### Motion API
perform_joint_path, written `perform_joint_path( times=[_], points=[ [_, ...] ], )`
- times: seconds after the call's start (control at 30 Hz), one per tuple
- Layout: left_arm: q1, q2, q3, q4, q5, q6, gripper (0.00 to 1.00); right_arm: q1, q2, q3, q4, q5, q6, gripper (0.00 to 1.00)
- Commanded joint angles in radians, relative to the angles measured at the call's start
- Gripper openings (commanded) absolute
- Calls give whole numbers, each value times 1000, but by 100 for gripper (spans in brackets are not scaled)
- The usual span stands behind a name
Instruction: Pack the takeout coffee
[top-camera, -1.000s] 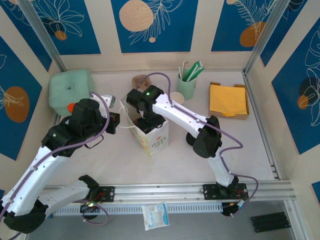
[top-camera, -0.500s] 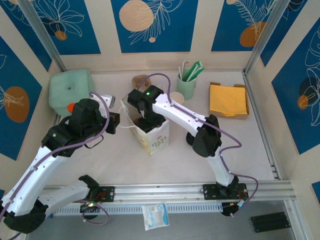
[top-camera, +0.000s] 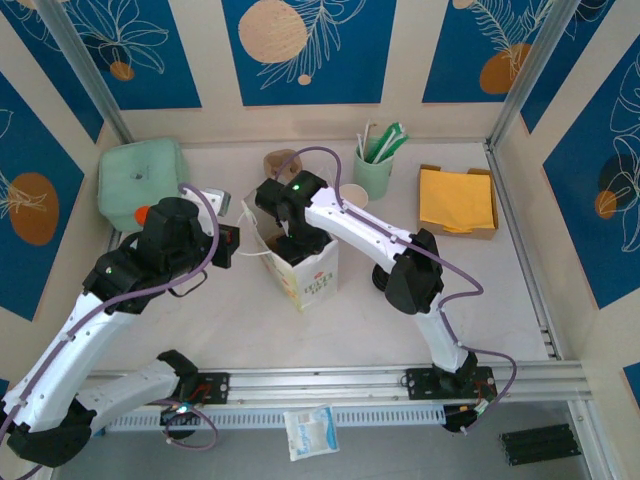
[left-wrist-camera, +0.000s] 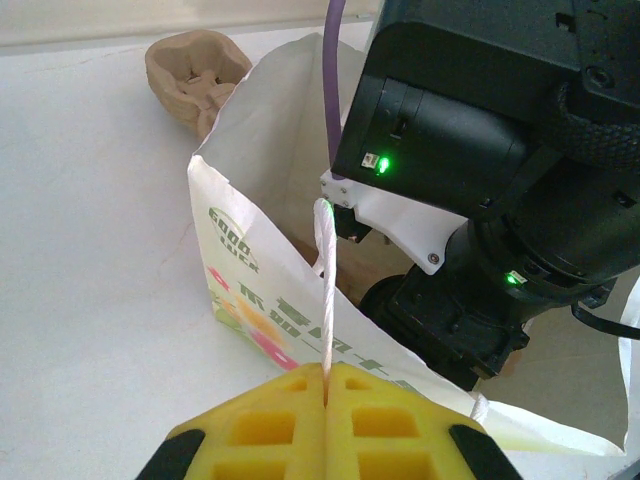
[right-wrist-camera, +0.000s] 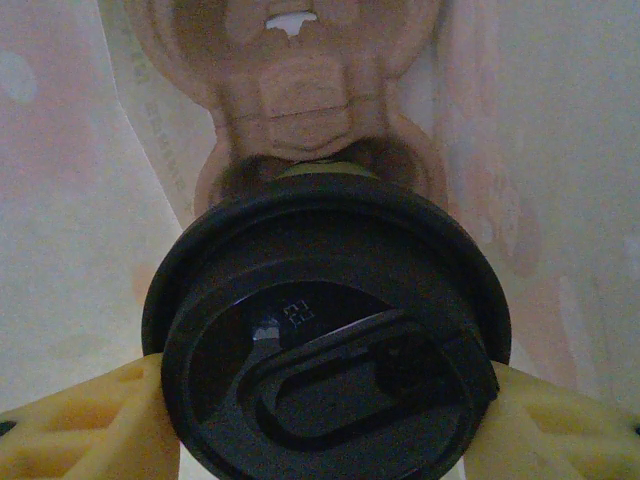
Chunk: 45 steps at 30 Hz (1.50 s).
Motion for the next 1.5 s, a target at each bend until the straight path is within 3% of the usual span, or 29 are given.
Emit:
perform_joint_path(
  times=[0.0, 1.47],
  points=[
    [7, -11, -1, 20, 11, -8, 0, -6, 14, -23, -7, -10, -5, 56],
    [7, -5, 1, 18, 18, -10, 0, -39, 23, 41, -6, -16, -1, 57]
  ],
)
